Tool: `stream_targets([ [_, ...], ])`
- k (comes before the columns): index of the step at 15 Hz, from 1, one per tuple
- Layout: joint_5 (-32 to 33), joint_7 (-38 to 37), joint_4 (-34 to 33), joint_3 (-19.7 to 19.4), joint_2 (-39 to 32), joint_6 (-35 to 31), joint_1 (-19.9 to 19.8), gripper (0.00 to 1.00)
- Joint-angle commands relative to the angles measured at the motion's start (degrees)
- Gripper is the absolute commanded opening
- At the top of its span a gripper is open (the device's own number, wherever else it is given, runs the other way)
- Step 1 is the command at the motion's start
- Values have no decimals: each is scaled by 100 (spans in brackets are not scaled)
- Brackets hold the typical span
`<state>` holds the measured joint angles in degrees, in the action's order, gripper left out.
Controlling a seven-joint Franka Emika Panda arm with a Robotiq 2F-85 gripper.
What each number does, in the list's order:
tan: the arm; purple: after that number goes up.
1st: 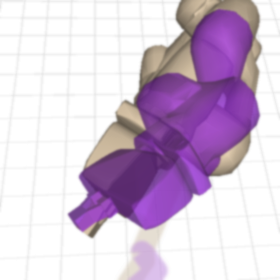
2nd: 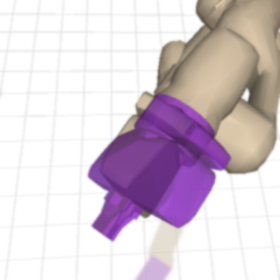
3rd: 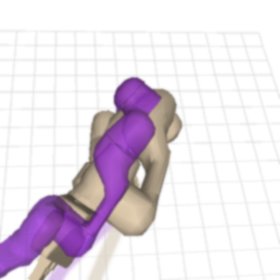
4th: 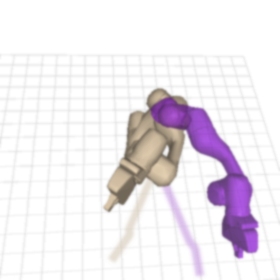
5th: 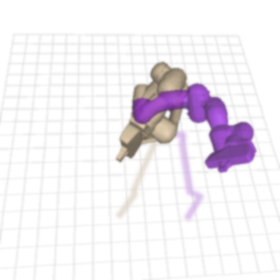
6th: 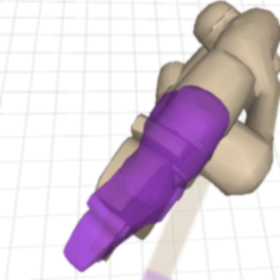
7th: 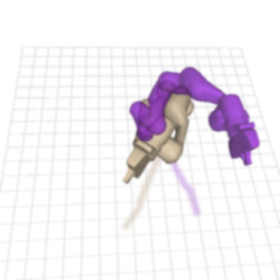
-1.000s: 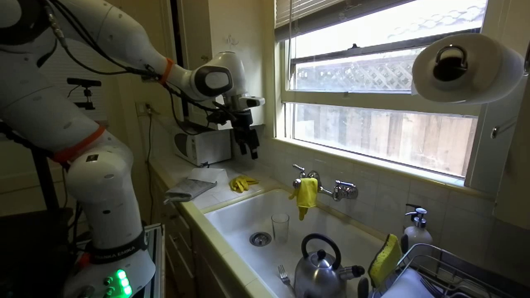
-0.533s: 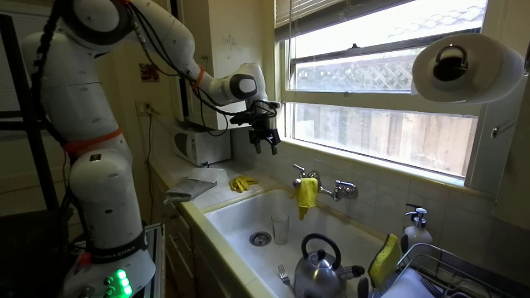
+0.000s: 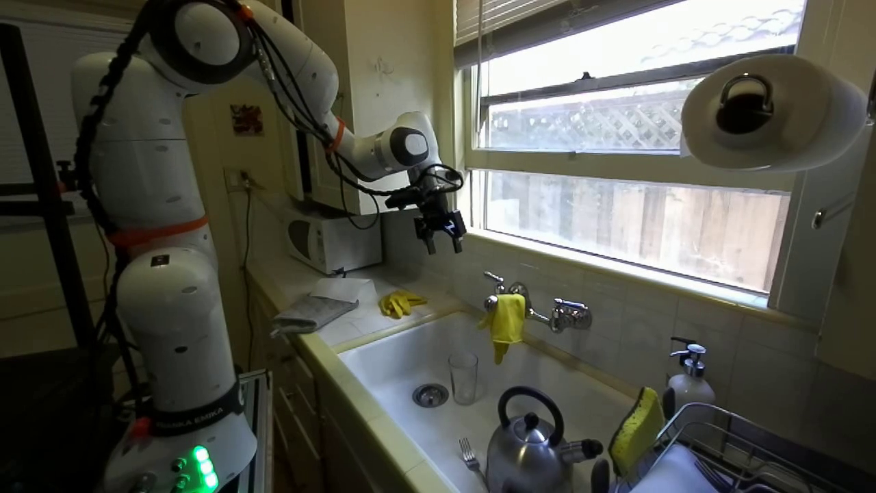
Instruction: Put the glove on the faucet
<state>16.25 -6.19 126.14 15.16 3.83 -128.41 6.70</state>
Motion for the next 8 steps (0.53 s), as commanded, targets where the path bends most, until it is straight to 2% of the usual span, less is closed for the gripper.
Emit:
stream_targets([
  [1,-554,986,-4,-246,-484,-1159,162,100],
  [4,-1388,1994,-197,-225,-1159,-2086,214,100],
  [6,-2098,2697,-451,-6,-1668,-2226,216,100],
  [8,-2538,3220,-782,313,-2163,-2065,194,100],
])
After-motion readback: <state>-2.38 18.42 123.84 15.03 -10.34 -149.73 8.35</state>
